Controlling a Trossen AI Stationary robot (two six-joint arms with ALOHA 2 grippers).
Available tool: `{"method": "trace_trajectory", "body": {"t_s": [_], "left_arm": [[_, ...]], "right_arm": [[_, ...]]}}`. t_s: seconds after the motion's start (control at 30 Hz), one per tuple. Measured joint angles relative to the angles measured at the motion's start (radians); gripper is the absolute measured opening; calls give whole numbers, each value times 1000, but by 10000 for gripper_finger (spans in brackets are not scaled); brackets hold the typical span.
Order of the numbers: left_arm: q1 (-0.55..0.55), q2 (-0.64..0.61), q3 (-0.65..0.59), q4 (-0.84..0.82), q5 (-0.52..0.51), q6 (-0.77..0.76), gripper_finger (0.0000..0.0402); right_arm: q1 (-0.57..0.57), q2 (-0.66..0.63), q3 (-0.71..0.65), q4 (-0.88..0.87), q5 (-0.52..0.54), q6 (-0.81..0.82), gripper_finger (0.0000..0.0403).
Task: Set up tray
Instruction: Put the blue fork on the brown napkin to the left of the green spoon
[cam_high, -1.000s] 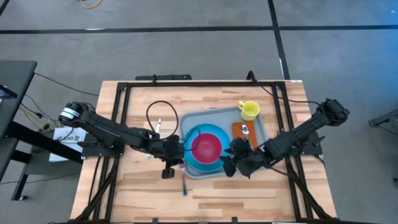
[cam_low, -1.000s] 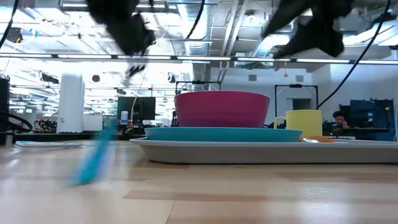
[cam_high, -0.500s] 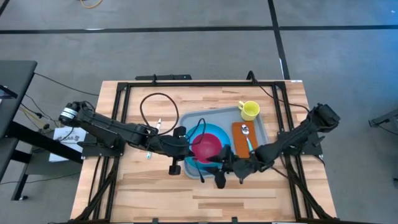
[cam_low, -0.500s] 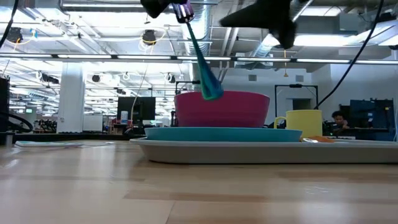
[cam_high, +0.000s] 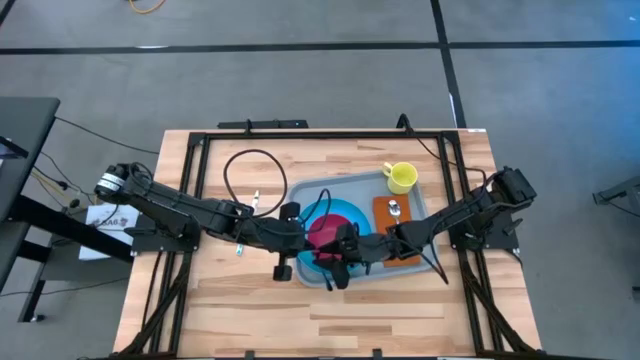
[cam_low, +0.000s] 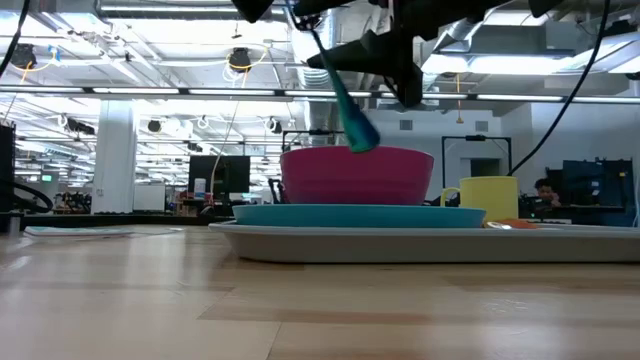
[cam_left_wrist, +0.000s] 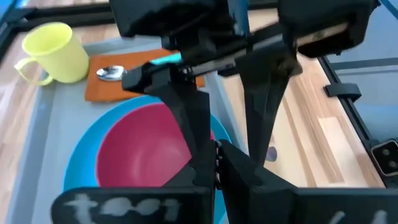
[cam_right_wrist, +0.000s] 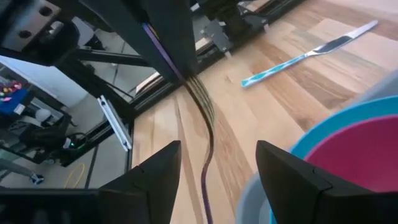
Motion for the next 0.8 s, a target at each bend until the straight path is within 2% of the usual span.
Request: {"method": "trace_trajectory", "body": {"t_s": [0.17, 0.33, 0.8], "left_arm": [[0, 0, 0, 49, 2, 29, 0], [0, 0, 0, 67, 5, 41, 0], [1, -1, 0, 23, 2, 48, 0]], "right_arm": [[-2, 0, 0, 0, -5, -23, 189], [-2, 0, 0, -1, -24, -34, 161], [2, 0, 0, -22, -28, -55, 25]]}}
